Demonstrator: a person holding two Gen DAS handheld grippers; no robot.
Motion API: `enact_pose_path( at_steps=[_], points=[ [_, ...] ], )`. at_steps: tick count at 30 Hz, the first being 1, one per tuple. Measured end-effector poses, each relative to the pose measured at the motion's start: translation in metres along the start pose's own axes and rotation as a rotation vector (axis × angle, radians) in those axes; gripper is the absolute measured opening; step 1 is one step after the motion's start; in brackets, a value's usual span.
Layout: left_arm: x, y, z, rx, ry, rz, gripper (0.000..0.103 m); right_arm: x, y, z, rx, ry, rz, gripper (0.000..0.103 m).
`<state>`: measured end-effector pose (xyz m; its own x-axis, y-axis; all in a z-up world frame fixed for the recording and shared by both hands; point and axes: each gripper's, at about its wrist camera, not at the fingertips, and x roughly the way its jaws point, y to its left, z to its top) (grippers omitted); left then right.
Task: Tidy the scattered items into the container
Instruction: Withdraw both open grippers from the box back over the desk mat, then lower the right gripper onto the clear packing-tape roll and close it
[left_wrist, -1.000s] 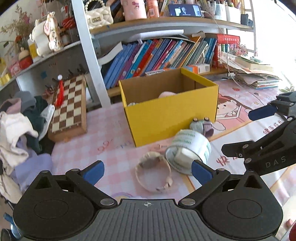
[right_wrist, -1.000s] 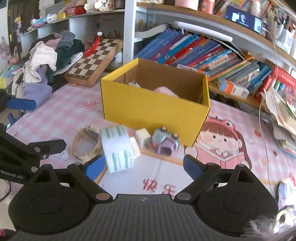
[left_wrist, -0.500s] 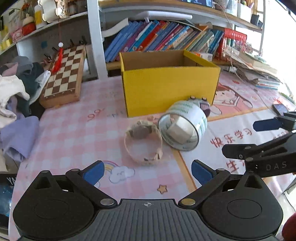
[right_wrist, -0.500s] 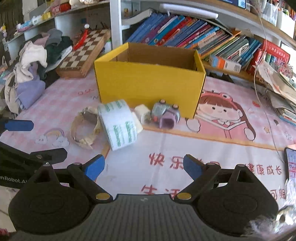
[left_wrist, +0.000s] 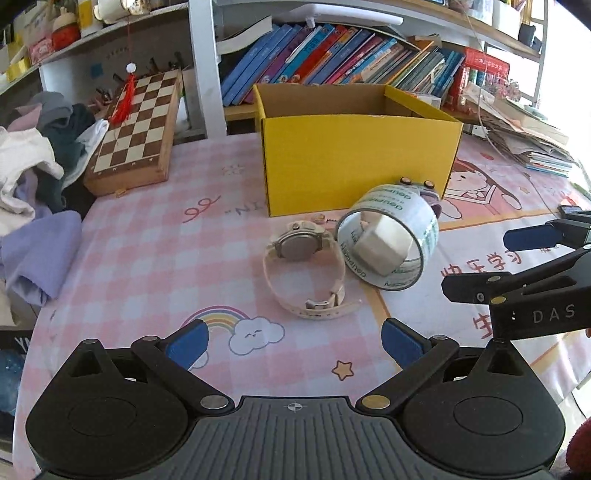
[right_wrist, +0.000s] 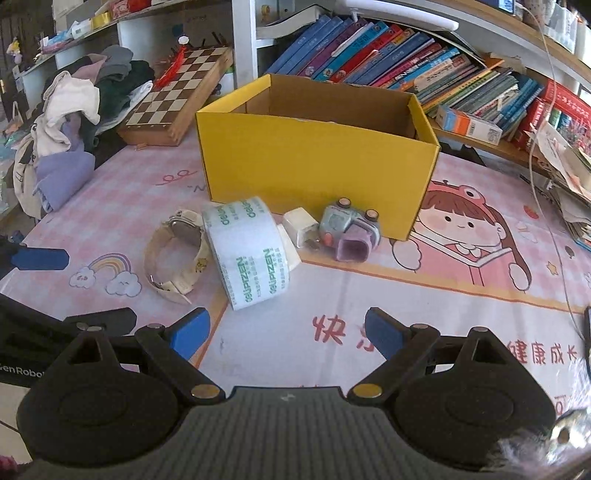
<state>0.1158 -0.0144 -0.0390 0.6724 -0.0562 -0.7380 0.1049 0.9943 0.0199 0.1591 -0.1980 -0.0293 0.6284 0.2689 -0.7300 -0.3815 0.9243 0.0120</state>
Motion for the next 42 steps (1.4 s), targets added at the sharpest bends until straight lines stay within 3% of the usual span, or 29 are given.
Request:
enact_pose_path(
  at_steps=[21, 24, 28, 29, 42],
  points=[
    [0.006, 0.009, 0.001, -0.024, 0.040, 0.044, 0.101, 0.034, 0.012, 0.027, -0.065, 0.008, 0.067, 0.077],
    [0.006, 0.008, 0.001, -0.030, 0.046, 0.049, 0.101, 0.036, 0.011, 0.028, -0.063, 0.006, 0.070, 0.069],
    [0.007, 0.007, 0.001, -0.034, 0.048, 0.053, 0.101, 0.040, 0.007, 0.028, -0.055, 0.024, 0.093, 0.045],
    [0.007, 0.007, 0.002, -0.035, 0.047, 0.054, 0.101, 0.040, 0.007, 0.028, -0.053, 0.024, 0.096, 0.043],
    [0.023, -0.004, 0.011, -0.022, 0.049, 0.051, 0.100, 0.024, -0.020, 0.025, 0.026, 0.006, 0.135, 0.042]
  ],
)
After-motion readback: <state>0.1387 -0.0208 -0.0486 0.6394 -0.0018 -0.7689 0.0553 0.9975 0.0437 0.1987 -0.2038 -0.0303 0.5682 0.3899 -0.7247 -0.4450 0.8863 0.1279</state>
